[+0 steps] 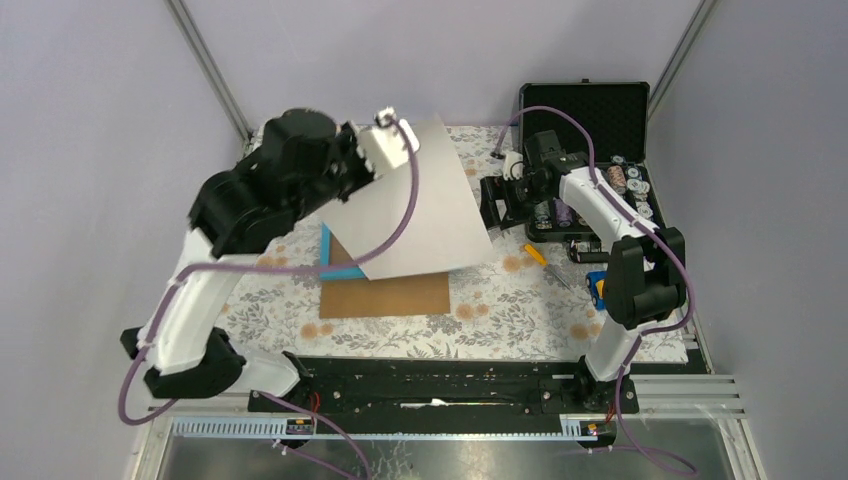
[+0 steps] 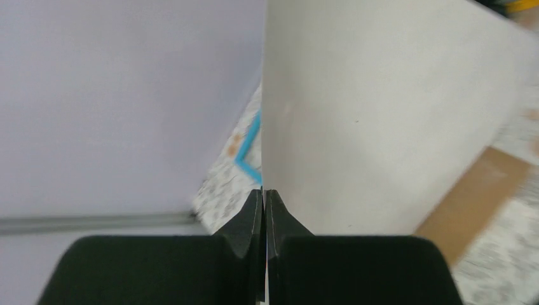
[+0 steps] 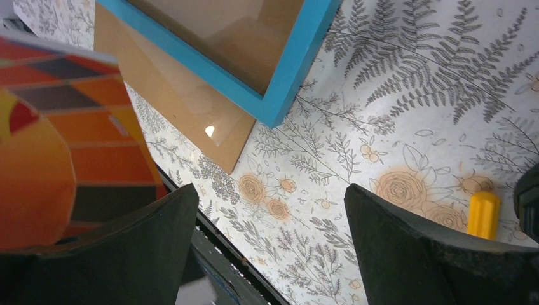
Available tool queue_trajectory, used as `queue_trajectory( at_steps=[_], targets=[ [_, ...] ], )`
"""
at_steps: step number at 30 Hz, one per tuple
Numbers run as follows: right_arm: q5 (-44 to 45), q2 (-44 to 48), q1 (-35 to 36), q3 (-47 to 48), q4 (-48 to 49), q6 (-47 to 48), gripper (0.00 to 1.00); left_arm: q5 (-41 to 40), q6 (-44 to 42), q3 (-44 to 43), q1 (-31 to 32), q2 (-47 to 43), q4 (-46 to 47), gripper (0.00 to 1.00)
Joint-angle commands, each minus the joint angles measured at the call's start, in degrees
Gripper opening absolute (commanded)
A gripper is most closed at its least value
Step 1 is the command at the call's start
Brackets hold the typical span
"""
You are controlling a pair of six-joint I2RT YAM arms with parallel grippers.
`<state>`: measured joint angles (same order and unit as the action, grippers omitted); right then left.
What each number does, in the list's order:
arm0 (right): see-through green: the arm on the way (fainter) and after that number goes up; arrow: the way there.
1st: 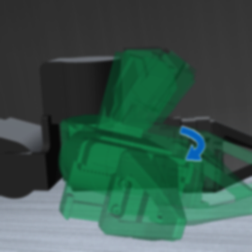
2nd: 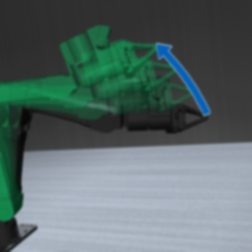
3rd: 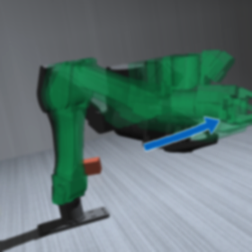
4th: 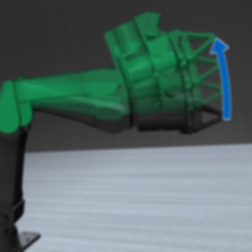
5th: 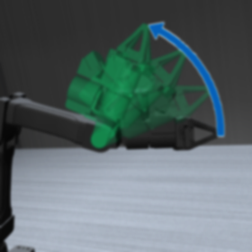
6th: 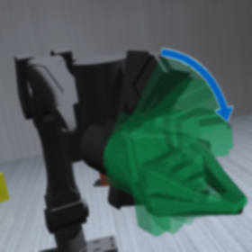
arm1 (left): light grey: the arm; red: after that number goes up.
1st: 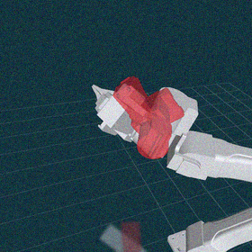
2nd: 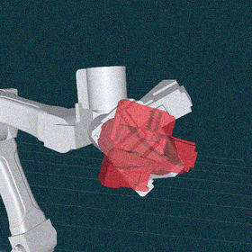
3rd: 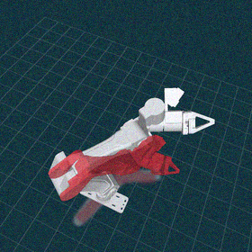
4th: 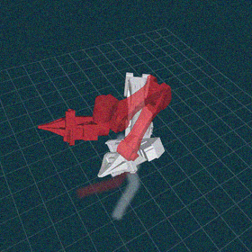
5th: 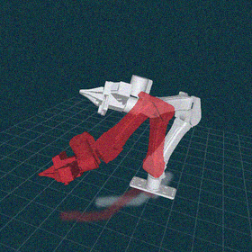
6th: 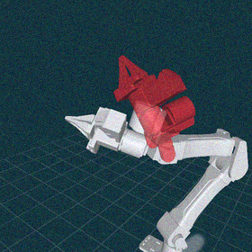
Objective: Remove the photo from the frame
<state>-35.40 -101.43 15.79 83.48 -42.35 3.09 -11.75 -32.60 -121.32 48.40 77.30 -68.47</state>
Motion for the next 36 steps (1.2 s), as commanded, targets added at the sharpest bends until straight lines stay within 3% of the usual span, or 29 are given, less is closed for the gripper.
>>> queue_trajectory(
  at_steps=[1, 6, 12, 18, 20, 25, 29, 36],
  targets=[
    [-0.29, -0.83, -2.16, 2.92, -1.03, -1.20, 0.93, -11.69, -7.03, 1.30, -9.57, 4.10, 18.37, 0.00],
    [-0.84, -1.77, -3.31, 4.10, -1.05, -1.56, 0.93, -8.93, -15.54, -0.07, -21.05, 10.84, 32.80, 0.00],
    [-1.59, -2.00, -3.66, 3.20, -1.01, -1.77, 0.93, -3.91, -23.92, 4.06, -22.33, 12.80, 42.94, 0.00],
    [-1.51, -2.19, -3.97, 2.12, -0.98, -1.60, 0.93, 6.48, -26.12, 27.47, -21.84, 4.81, 44.36, 0.00],
    [-1.57, -2.56, -4.09, 2.23, -0.98, -1.83, 0.93, 5.75, -26.65, 34.46, -20.16, 3.37, 45.24, 0.00],
    [-1.68, -2.71, -4.19, 2.43, -1.03, -2.13, 0.93, 9.44, -24.01, 46.02, -18.30, 1.42, 45.12, 0.00],
    [-1.87, -2.93, -4.29, 1.80, -1.00, -2.21, 0.93, 13.60, -24.31, 56.93, -17.83, -1.25, 50.22, 0.00],
    [-1.28, -2.62, -4.32, 1.26, -0.98, -2.00, 0.93, 15.87, -22.34, 66.04, -15.23, -1.10, 51.78, 0.00]
  ],
)
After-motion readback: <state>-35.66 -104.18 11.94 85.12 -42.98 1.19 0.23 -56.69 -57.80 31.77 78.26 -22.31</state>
